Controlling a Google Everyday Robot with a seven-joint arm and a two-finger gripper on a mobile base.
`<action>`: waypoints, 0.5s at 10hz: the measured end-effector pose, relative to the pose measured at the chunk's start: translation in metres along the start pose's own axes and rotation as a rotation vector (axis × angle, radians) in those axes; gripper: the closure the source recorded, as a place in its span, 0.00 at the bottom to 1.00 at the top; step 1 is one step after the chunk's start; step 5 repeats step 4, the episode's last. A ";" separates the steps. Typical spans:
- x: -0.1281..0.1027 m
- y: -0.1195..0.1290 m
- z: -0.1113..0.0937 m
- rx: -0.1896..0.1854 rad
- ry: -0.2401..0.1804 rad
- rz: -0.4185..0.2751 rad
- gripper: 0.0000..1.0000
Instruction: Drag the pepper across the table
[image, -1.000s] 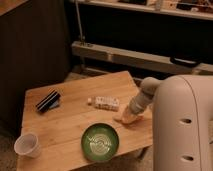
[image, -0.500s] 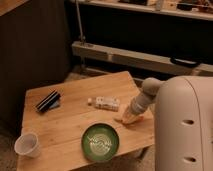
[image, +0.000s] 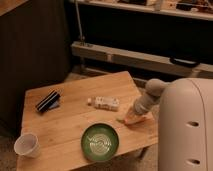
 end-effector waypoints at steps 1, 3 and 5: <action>0.003 0.001 -0.001 0.004 -0.003 0.002 0.89; 0.018 0.010 -0.007 0.019 -0.021 0.010 0.89; 0.022 0.013 -0.009 0.021 -0.023 0.012 0.89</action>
